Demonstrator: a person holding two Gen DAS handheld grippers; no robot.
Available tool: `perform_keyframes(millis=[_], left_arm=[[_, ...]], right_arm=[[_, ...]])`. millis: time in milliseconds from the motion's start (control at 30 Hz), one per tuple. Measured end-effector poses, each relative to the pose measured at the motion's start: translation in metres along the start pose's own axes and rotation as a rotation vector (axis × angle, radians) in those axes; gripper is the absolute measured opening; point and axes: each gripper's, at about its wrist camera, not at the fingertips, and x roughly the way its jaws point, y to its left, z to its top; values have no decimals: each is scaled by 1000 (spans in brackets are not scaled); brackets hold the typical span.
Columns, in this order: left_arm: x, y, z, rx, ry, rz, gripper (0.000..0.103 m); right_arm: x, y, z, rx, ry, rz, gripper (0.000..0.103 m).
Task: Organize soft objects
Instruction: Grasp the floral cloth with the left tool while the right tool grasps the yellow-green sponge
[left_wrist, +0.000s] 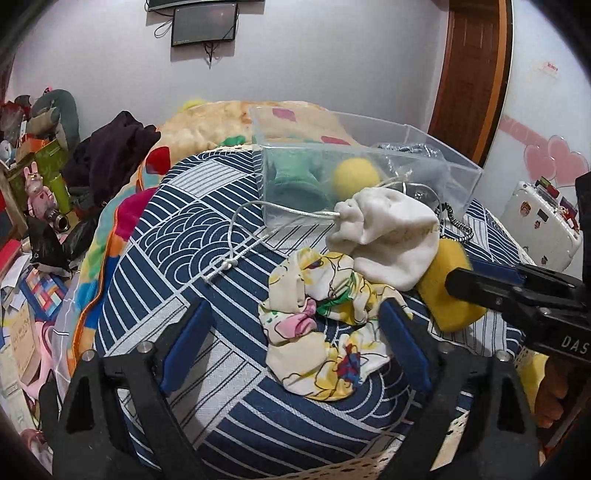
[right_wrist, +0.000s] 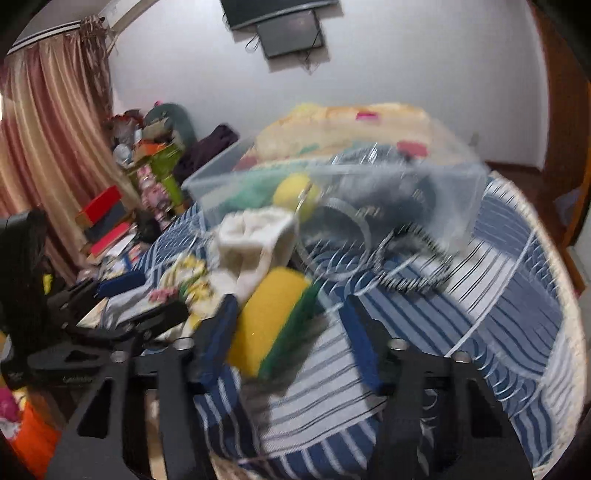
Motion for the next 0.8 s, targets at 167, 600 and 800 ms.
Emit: perform_keyframes(millis=[167,600,800], left_arm=[[-1,-6,-3,0,7,-29,53],[-34,-11,8,15,-77,-45,12],[-50,-16,23,30,-139,-42,12]], right_arm=[[-5,7,-2,-29,-24,-7,27],[-34,-1,5,-22,-131,-66,24],[-50,-5,17,-21,-190,-110,24]])
